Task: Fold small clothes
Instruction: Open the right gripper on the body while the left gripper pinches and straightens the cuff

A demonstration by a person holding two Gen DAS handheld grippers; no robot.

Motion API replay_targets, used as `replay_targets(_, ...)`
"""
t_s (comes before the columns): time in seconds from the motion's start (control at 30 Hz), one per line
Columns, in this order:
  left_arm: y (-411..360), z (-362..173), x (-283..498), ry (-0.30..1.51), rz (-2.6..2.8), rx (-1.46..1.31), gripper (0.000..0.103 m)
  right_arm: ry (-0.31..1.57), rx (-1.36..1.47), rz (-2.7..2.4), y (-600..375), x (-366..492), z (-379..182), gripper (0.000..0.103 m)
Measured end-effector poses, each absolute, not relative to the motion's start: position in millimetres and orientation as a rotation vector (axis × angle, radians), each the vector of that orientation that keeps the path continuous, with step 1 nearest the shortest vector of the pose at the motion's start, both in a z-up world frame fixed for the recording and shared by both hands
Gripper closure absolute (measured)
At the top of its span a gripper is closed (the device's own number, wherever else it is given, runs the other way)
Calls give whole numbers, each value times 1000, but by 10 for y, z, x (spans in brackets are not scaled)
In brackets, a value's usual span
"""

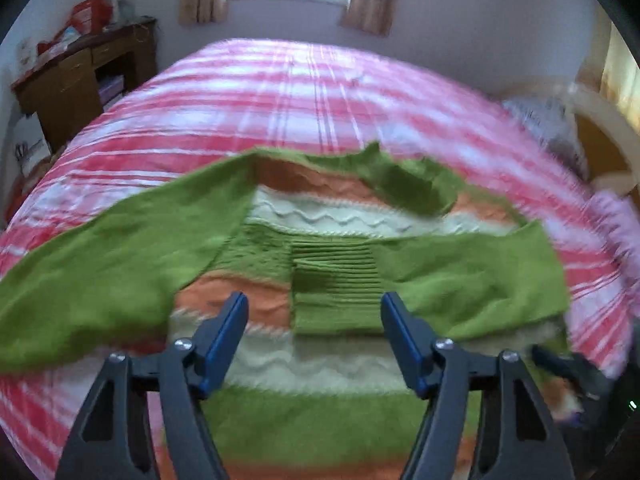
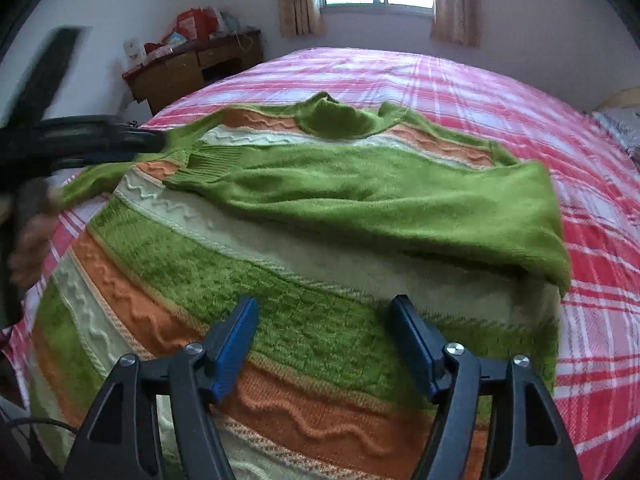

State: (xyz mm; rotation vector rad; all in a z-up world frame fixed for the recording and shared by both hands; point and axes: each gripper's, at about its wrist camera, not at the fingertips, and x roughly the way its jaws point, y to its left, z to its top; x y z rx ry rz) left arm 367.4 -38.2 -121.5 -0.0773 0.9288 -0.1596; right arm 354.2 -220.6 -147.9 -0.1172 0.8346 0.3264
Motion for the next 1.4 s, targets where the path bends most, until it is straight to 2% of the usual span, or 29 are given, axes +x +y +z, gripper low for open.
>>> replay_targets(0.03, -435, -1354, 3804, 957, -122, -57, 37, 822, -129, 322, -2190, 3522, -1467, 26)
replay_targets(0.1, -448, -1499, 3922, 981, -95, -59, 34, 824, -147, 302, -2183, 3518, -1491, 25)
replay_targets(0.13, -434, -1477, 3910, 926, -90, -81, 35, 821, -155, 300, -2174, 3515, -1500, 25)
replay_targets(0.2, -459, -1442, 3899, 930, -118, -99, 48, 814, -147, 305, -2184, 3516, -1497, 25)
replay_targets(0.23, -475, -1422, 3876, 925, -140, -103, 65, 811, -137, 307, -2205, 3517, -1496, 25)
replay_targets(0.27, -504, -1403, 3841, 925, -164, -94, 77, 806, -125, 305, -2229, 3521, -1495, 25)
replay_targets(0.3, -523, -1393, 3820, 925, -173, -86, 80, 803, -122, 302, -2228, 3510, -1497, 25)
replay_targets(0.33, -535, -1374, 3777, 921, -205, -84, 90, 801, -122, 300, -2234, 3491, -1497, 25)
replay_targets(0.47, -525, -1323, 3715, 888, -217, -95, 94, 791, -136, 288, -2218, 3481, -1497, 25)
replay_targets(0.73, -295, -1118, 3649, 821, -139, -136, 95, 788, -134, 277, -2218, 3460, -1494, 25)
replay_targets(0.87, -198, -1251, 3680, 860, -147, -146, 95, 789, -138, 275, -2214, 3468, -1498, 25)
replay_targets(0.9, -217, -1286, 3685, 874, -142, -138, 94, 790, -138, 274, -2215, 3476, -1500, 25)
replay_targets(1.0, -176, -1417, 3714, 916, -85, -160, 74, 800, -119, 287, -2245, 3492, -1467, 25)
replay_targets(1.03, -154, -1448, 3721, 911, -67, -172, 59, 802, -101, 306, -2268, 3502, -1424, 25)
replay_targets(1.13, -158, -1505, 3657, 864, -78, -166, 46, 715, -73, 312, -2378, 3517, -1106, 25)
replay_targets(1.2, -198, -1492, 3621, 853, -105, -161, 32, 658, -74, 272, -2484, 3625, -911, 25)
replay_targets(1.23, -215, -1483, 3609, 847, -107, -154, 22, 671, -50, 260, -2556, 3728, -891, 25)
replay_targets(1.3, -256, -1464, 3586, 839, -109, -128, 17, 746, 39, 262, -2755, 3974, -993, 25)
replay_targets(1.37, -267, -1466, 3570, 844, -119, -116, 6, 814, 135, 242, -3022, 4091, -1211, 25)
replay_targets(1.4, -275, -1461, 3552, 840, -125, -112, 4, 838, 152, 218, -3125, 4088, -1305, 25)
